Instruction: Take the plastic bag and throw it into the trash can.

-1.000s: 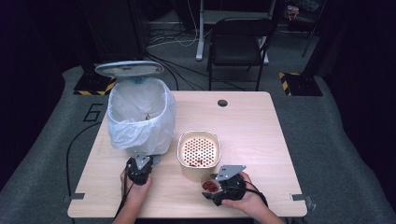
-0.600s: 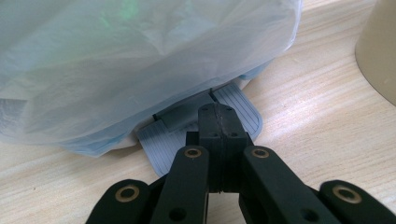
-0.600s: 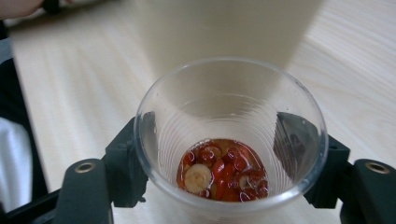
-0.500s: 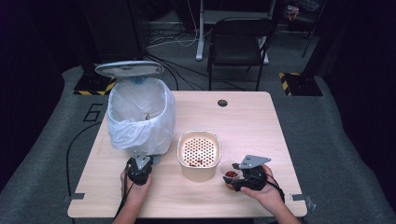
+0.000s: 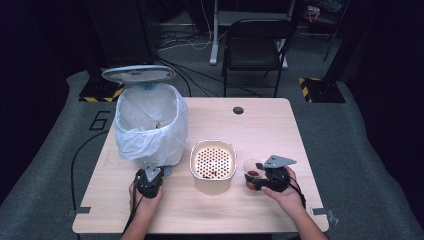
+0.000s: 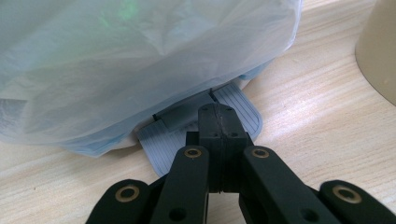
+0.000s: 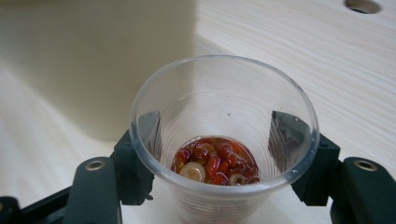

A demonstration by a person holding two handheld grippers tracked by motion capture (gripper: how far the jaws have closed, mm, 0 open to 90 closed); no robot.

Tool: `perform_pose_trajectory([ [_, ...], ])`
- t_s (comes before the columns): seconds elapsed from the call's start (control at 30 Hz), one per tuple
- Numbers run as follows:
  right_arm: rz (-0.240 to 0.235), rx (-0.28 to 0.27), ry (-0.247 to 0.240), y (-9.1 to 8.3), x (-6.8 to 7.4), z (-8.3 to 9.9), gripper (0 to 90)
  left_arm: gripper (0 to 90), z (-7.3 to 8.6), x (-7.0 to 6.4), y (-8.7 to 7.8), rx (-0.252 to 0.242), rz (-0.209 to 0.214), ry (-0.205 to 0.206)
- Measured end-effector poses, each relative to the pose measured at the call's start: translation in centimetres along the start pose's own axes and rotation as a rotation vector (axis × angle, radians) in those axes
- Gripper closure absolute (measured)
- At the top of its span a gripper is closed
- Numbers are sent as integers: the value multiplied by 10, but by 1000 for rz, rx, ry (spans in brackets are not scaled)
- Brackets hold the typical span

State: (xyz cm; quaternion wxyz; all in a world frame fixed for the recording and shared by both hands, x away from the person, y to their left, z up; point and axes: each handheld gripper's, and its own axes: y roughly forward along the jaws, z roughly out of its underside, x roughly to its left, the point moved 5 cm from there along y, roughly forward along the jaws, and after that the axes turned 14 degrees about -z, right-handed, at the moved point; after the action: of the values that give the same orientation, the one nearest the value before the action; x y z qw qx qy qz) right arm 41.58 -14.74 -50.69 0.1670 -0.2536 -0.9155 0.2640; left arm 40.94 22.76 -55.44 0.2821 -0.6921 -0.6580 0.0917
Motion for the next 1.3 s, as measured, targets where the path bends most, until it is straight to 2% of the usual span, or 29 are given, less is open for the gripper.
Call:
perform_pose_trajectory([
  [0.03,20,-9,11,-1,-9,-1,346,900,0,0,0,1,0,0],
  [0.1,34,-19,16,-2,-15,-1,345,900,0,0,0,0,0,-1],
  [0.3,71,-30,40,-4,-26,1,314,900,0,0,0,1,-1,2],
  [0.47,71,-21,50,-5,-28,3,276,900,0,0,0,1,0,3],
  [0.63,89,-4,56,-7,-28,5,140,900,0,0,0,0,0,0],
  [0.9,61,-20,42,-16,-19,-4,112,900,0,0,0,1,0,-1],
  [1.07,58,-48,10,-26,-11,-15,112,900,0,0,0,1,0,3],
  [1.2,44,-67,-25,-30,-6,-29,173,900,0,0,0,1,-1,3],
  [1.23,40,-67,-26,-30,-5,-33,193,900,0,0,-1,6,0,7],
  [1.27,27,-62,-32,-26,-2,-43,296,900,0,0,0,6,-1,7],
  [1.3,15,-59,-31,-25,-2,-46,322,900,0,0,0,1,-1,3],
])
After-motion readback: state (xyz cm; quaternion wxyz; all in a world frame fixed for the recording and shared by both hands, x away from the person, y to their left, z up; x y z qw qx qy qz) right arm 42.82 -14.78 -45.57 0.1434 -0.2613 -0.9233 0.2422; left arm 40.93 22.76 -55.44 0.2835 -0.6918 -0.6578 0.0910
